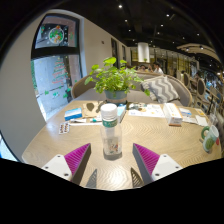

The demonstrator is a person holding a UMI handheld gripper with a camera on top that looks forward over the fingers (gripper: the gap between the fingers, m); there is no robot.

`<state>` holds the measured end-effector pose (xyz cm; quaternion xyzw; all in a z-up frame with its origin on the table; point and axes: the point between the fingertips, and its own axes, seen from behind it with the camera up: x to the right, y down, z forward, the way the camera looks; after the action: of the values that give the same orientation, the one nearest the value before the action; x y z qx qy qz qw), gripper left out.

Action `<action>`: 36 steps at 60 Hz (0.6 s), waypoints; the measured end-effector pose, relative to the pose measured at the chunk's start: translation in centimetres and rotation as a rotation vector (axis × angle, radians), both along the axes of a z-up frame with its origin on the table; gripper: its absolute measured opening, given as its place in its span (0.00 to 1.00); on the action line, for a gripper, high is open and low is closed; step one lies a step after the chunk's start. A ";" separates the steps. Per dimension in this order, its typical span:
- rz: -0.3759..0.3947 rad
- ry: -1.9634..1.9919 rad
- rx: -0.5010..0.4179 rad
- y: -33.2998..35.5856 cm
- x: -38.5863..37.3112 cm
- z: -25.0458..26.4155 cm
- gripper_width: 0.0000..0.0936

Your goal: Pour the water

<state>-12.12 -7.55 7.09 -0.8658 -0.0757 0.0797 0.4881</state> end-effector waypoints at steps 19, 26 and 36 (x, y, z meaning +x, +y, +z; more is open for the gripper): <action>-0.031 0.002 0.032 9.2 -1.8 -4.5 0.80; -0.050 -0.009 0.066 10.0 -1.7 -4.2 0.54; -0.046 -0.005 0.055 9.8 -1.6 -4.1 0.47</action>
<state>-13.68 2.29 3.04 -0.8538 -0.0594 0.0642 0.5132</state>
